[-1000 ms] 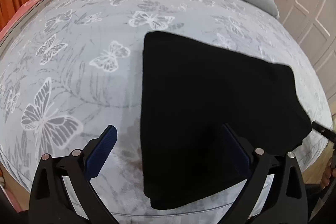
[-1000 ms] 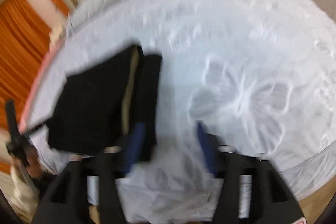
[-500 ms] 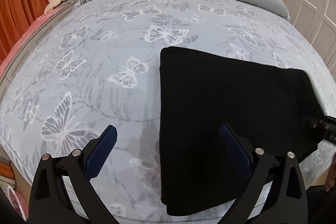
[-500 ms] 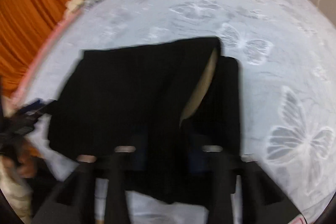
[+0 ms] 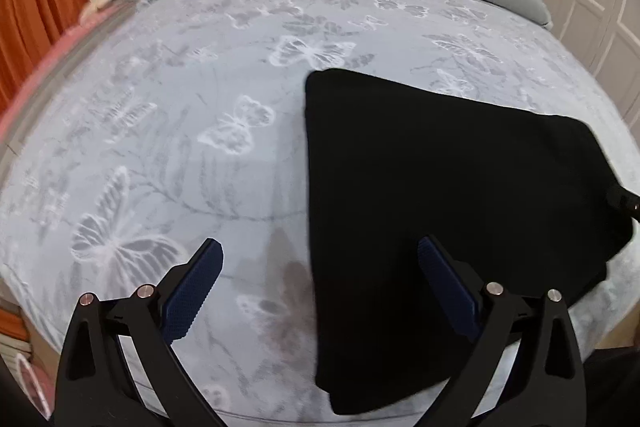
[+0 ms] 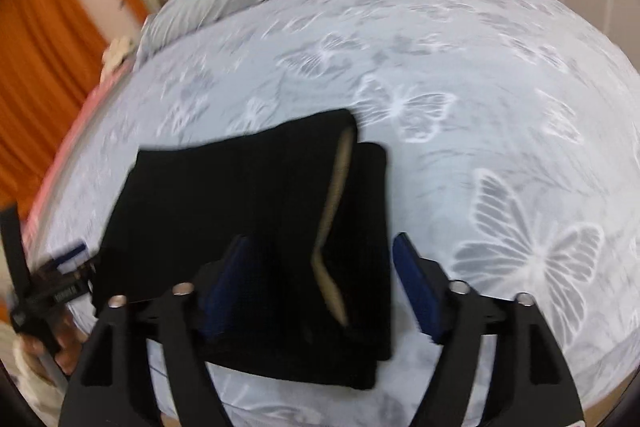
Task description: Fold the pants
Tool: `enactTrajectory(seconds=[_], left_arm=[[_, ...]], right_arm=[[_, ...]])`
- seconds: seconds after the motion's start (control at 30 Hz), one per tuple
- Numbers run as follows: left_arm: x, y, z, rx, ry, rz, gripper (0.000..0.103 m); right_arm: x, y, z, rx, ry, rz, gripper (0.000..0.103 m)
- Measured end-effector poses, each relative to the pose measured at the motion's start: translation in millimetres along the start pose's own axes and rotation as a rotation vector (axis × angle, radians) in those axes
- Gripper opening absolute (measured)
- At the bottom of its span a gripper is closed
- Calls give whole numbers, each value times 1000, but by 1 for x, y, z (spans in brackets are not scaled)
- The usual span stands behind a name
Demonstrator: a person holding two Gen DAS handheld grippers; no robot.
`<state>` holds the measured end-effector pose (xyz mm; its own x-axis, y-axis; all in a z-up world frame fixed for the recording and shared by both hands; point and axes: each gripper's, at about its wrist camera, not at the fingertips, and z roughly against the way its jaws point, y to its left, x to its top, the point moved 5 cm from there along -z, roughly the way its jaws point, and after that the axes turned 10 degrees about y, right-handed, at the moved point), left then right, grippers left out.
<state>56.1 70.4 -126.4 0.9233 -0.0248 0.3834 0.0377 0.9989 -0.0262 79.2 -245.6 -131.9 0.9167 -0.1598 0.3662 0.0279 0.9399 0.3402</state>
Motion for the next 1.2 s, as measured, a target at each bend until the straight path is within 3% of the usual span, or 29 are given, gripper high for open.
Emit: enactTrajectory(seconds=[0.13,0.2,0.37,0.53,0.57,0.6,0.63,0.7,0.8,0.87,0.93,0.97,1.03,1.07,1.13,1.17,1.2], left_arm=[[-6,6,-15,-223,127,67,96],[-12,13,-28,-286,195,125,96],[-18,17,-41,-364,245,172,98],[-9,8,-44,-422,236,190,97],[-6,3,-44,-433,233,175,94],[-2,-3,-43,-449,230,153,61],[2,-11,-42,-474,240,122,49],[8,-13,-33,-450,215,122,34],[15,-11,6,-486,142,90,26],[13,-6,29,-484,124,67,26],[5,1,32,-464,118,60,31],[-1,3,25,-451,136,59,33],[-19,2,-9,-410,246,62,36],[-22,2,-16,-393,257,64,42],[-22,0,-18,-339,203,44,60],[-20,-2,-16,-316,183,26,64],[-18,-3,-13,-279,157,17,77]], right_arm=[[-5,-17,4,125,51,-100,80],[-14,-21,-3,171,103,-124,81],[-29,-14,-28,264,221,-142,85],[-30,-6,-47,306,239,-171,86],[-28,-2,-48,310,218,-161,73],[-26,2,-50,294,206,-141,53],[-24,7,-49,290,198,-123,48],[-19,20,-33,300,149,-81,35],[-18,43,5,391,73,-22,34],[-24,49,18,395,56,5,34],[-38,46,9,408,105,-19,34],[-45,40,-3,394,142,-38,36],[-61,28,-35,286,232,-90,47],[-64,26,-44,288,247,-116,58],[-60,28,-46,318,247,-132,64],[-58,29,-48,316,246,-131,69],[-56,29,-49,310,241,-139,71]])
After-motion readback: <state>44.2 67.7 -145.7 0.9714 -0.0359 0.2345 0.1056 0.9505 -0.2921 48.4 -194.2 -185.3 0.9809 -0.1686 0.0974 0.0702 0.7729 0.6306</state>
